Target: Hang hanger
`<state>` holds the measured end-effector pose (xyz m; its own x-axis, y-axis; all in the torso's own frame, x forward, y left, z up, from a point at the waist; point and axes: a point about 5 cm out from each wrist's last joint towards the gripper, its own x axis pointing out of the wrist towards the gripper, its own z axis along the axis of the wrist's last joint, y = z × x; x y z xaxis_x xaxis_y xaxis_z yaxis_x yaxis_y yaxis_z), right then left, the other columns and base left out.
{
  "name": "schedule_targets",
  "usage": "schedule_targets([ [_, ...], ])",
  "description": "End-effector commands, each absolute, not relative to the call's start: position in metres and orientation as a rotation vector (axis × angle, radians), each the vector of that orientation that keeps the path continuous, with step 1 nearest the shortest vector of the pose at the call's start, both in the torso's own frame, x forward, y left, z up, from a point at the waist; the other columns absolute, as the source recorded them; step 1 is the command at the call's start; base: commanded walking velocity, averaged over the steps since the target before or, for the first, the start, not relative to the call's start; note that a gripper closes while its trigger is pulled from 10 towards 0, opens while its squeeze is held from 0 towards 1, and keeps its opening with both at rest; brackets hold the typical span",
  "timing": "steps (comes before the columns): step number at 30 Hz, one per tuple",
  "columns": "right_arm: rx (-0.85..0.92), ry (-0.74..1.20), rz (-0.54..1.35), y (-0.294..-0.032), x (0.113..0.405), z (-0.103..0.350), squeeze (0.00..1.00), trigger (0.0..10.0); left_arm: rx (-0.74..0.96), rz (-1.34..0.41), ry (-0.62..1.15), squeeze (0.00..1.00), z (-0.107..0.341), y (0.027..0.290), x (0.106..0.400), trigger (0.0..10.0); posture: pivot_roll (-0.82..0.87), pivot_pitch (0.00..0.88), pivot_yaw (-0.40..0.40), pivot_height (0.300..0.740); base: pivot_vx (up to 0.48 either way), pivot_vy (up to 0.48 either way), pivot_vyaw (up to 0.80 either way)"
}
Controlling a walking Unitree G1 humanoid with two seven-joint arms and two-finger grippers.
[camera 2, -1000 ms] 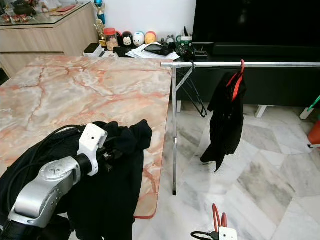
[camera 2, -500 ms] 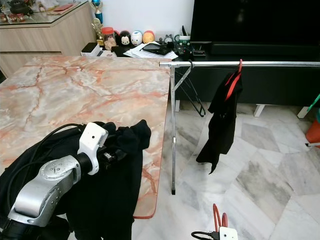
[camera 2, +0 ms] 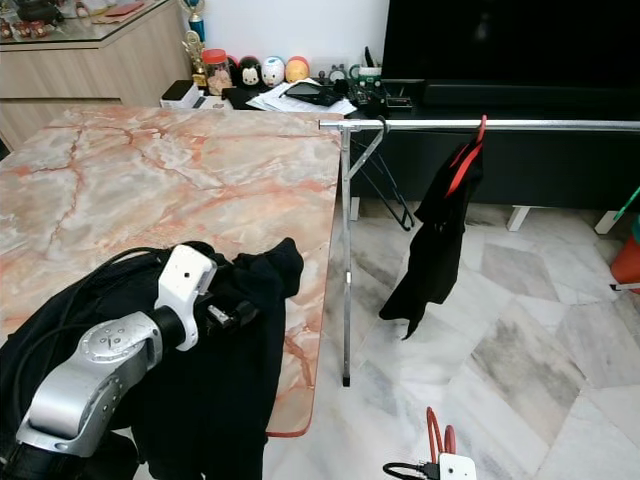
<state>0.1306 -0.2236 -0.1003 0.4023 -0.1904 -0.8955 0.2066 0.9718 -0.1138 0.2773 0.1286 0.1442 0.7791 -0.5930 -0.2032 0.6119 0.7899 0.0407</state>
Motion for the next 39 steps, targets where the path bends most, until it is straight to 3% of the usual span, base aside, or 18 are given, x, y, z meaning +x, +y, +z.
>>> schedule_targets([
  [1, 0.027, 1.129, -0.257, -0.223, 0.131, -0.1, 0.0, 10.0, 0.132, -0.647, 0.17, 1.0, 0.146, 0.129, 0.276, 10.0, 0.11, 0.0, 0.017, 0.74, 0.0, 0.0, 0.0],
  [8, 0.024, 1.13, -0.255, -0.223, 0.131, -0.1, 0.0, 10.0, 0.162, -0.594, 0.133, 1.0, 0.151, 0.132, 0.281, 10.0, 0.11, 0.0, 0.014, 0.74, 0.0, 0.0, 0.0],
  [9, 0.023, 1.13, -0.254, -0.223, 0.131, -0.1, 0.0, 10.0, 0.163, -0.589, 0.125, 0.0, 0.151, 0.131, 0.281, 10.0, 0.11, 0.0, 0.015, 0.74, 0.0, 0.0, 0.0],
  [39, 0.019, 1.132, -0.248, -0.224, 0.131, -0.1, 0.0, 10.0, 0.121, -0.601, 0.101, 0.0, 0.146, 0.114, 0.277, 10.0, 0.11, 0.0, 0.015, 0.74, 0.0, 0.0, 0.0],
])
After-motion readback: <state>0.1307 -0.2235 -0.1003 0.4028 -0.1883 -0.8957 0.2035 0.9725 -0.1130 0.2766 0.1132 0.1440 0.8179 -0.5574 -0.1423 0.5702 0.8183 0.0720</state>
